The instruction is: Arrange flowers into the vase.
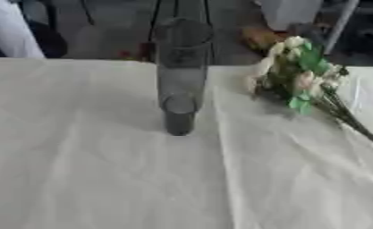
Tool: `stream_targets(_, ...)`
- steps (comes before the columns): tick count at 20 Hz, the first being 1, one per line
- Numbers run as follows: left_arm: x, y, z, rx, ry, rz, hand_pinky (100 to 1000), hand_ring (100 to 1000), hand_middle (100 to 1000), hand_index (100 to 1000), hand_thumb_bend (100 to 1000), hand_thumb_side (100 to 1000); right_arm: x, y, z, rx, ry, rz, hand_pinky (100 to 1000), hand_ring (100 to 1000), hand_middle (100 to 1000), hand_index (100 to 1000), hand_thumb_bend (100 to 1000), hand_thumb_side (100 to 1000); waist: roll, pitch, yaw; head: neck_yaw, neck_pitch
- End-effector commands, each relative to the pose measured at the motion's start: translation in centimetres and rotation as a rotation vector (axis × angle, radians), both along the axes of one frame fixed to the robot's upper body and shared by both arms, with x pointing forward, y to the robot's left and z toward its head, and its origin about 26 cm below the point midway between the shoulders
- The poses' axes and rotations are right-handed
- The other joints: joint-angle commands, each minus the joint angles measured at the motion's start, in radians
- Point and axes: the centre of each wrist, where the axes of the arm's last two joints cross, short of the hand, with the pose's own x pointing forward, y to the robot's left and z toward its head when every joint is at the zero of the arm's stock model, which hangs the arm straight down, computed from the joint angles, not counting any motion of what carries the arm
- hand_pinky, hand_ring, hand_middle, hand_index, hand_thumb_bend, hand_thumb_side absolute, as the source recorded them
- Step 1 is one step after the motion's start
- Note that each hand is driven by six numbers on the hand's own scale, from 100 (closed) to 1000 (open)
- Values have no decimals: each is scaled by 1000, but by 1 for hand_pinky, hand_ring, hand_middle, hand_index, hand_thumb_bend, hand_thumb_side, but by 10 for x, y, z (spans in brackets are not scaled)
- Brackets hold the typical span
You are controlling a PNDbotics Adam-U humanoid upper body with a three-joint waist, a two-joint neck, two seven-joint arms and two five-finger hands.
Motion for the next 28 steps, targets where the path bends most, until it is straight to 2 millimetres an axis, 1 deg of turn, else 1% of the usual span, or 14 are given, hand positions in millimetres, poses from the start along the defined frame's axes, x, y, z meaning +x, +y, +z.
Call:
stream_targets(1,-2,1,8,22,-28,-5,754,794,865,887,100,684,-1,2,19,-51,15,31,946,1000,1000,1000,100,200,0,-19,-2,8,5)
stream_targets(5,-3,1,7,23,-26,-2,754,794,865,886,100,685,-3,1,37,-50,33,45,938,1000,1000,1000,100,278,0,-23,-5,21,23)
stream_targets(6,-3,1,7,23,-25,-2,754,794,865,886,100,685,-3,1,44,-45,23,51,936,1000,1000,1000,100,247,0,-24,-6,24,27)
stream_targets(8,-3,1,6,21,-22,-1,754,794,865,886,100,687,-5,1,59,-23,-46,72,921,1000,1000,1000,100,211,2,-26,-5,26,33)
stream_targets(9,-3,1,6,20,-21,-1,754,794,865,885,100,686,-7,1,68,-11,-97,87,919,1000,1000,1000,100,255,3,-26,-4,26,35)
stream_targets(12,-3,1,5,18,-20,0,754,794,864,884,100,685,-13,1,93,11,-257,132,915,1000,1000,1000,100,294,8,-26,-6,29,36)
stream_targets(14,-3,1,5,19,-20,1,754,794,864,884,100,686,-12,3,92,30,-274,149,922,1000,1000,1000,100,302,8,-25,-7,29,37)
stream_targets(15,-3,1,5,19,-20,1,754,794,864,884,100,686,-11,3,89,35,-264,150,926,1000,1000,1000,100,274,8,-25,-8,27,39)
stream_targets(16,-3,1,5,19,-19,1,754,794,864,884,100,687,-10,4,86,37,-243,145,928,1000,1000,1000,100,316,8,-25,-8,24,40)
stream_targets(17,-3,1,5,19,-19,1,754,794,864,884,100,687,-9,4,83,37,-220,136,931,1000,1000,1000,100,271,8,-25,-9,22,43)
stream_targets(18,-3,1,5,19,-18,1,754,794,864,884,100,686,-9,4,81,29,-193,123,933,1000,1000,1000,100,343,8,-26,-10,19,45)
stream_targets(19,-3,1,5,20,-19,0,754,794,864,884,100,685,-8,5,80,21,-168,110,933,1000,1000,1000,100,352,8,-26,-11,14,47)
stream_targets(24,-3,0,5,20,-19,-4,754,794,864,884,100,685,-6,9,79,5,-64,57,936,1000,1000,1000,100,374,9,-27,-9,-58,54)
stream_targets(28,-3,0,5,21,-17,-9,753,795,865,884,100,684,-6,12,85,22,-4,25,937,1000,1000,1000,100,371,12,-28,-8,-93,57)
